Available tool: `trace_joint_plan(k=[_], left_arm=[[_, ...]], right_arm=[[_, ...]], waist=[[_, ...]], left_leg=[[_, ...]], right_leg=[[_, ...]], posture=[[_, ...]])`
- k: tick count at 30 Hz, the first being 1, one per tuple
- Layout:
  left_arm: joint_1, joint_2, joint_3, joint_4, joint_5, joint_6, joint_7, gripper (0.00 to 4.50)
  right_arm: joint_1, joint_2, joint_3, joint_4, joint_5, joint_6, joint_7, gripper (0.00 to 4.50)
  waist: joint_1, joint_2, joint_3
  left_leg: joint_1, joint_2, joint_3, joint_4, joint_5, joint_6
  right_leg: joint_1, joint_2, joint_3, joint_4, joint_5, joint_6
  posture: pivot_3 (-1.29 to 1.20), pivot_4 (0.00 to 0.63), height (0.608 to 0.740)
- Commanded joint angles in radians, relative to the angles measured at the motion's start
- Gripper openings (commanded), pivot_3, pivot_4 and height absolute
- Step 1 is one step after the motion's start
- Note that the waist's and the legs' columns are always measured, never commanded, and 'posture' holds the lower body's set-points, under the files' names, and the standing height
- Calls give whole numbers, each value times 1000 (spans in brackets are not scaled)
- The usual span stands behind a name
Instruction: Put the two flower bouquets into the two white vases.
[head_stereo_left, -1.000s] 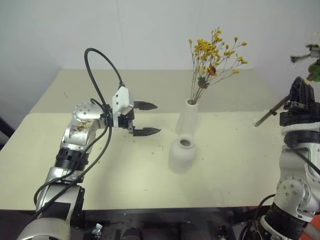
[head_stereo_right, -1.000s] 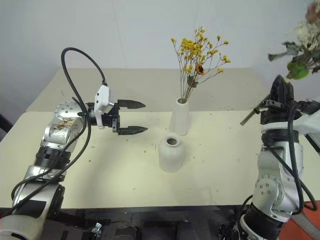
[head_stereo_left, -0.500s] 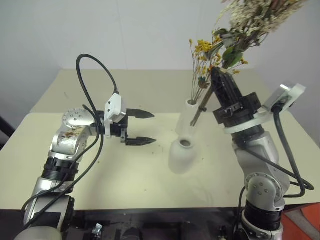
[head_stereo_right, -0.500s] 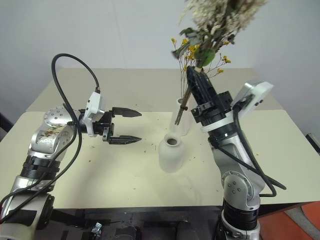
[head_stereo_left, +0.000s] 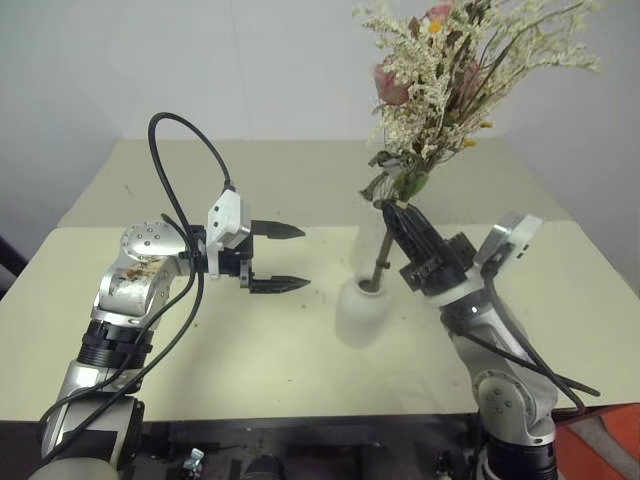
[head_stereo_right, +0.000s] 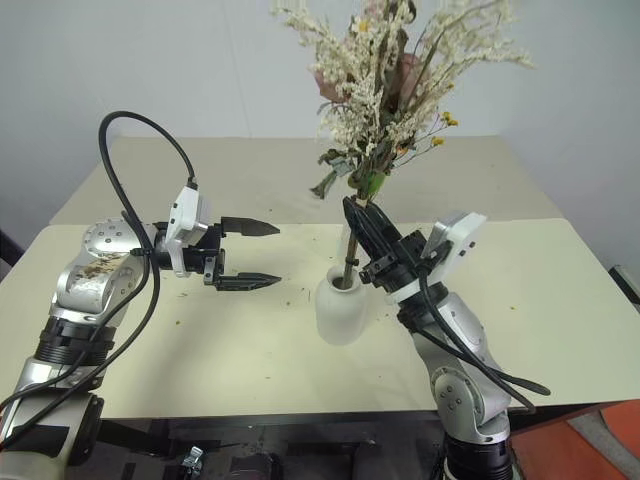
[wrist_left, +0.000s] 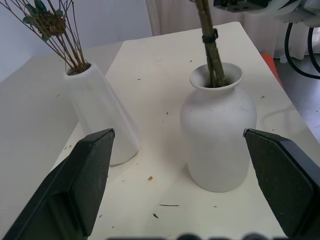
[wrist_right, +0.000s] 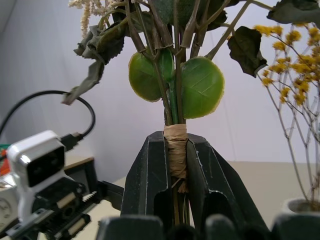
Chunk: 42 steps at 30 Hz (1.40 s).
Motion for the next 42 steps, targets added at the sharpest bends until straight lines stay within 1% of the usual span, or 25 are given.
trace_joint_plan(k=[1,6,12,15,20,21,23,28,31,32,38,42], left_arm=[[-12,15,20,-11,-12,-1,0,4500],[-7,24,25,-19,-14,1,2,4500],[6,35,32,-31,-18,2,12,4500],[8,33,31,-34,-18,3,16,4500],[9,34,33,-35,-20,4,20,4500],[9,36,33,-33,-20,3,19,4500],[8,37,33,-29,-20,1,17,4500],[-1,29,30,-19,-15,-12,17,4500],[-4,27,29,-13,-13,-19,17,4500],[-3,28,29,-13,-14,-19,15,4500],[-6,27,29,-5,-15,-21,10,4500],[-7,27,29,-1,-14,-22,8,4500]], right_arm=[[-7,11,8,4,-27,-65,27,228],[11,14,19,21,-43,-92,56,228],[74,7,87,24,-107,-146,117,228],[85,20,97,51,-143,-189,124,228],[84,23,98,77,-156,-215,142,228],[83,23,97,77,-153,-215,145,955],[85,21,93,70,-147,-212,148,1537],[109,-1,76,36,-156,-206,145,3245],[134,-26,54,9,-133,-198,152,4287],[144,-34,48,0,-122,-197,159,4479],[198,-62,28,-50,-98,-188,151,4479],[260,-93,-6,-91,-80,-183,151,4479]], waist=[[0,0,0],[0,0,0],[0,0,0],[0,0,0],[1,0,0],[1,0,0],[1,0,0],[1,0,0],[3,0,0],[4,0,0],[4,0,0],[10,0,0]], left_leg=[[0,0,0,0,0,0],[0,0,0,0,0,0],[0,0,0,0,0,0],[0,0,0,0,0,0],[0,0,0,0,0,0],[0,0,0,0,0,0],[0,0,0,0,0,0],[0,0,0,0,0,0],[0,0,0,0,0,0],[0,0,0,0,0,0],[0,0,0,0,0,0],[0,0,0,0,0,0]], right_leg=[[0,0,0,0,0,0],[0,0,0,0,0,0],[0,0,0,0,0,0],[0,0,0,0,0,0],[0,0,0,0,0,0],[0,0,0,0,0,0],[0,0,0,0,0,0],[0,0,0,0,0,0],[0,0,0,0,0,0],[0,0,0,0,0,0],[0,0,0,0,0,0],[0,0,0,0,0,0]], posture=[[0,150,740],[0,150,740],[0,150,740],[0,150,740],[0,150,740],[0,150,740],[0,150,740],[0,150,740],[0,150,740],[0,150,740],[0,150,740],[0,150,740]])
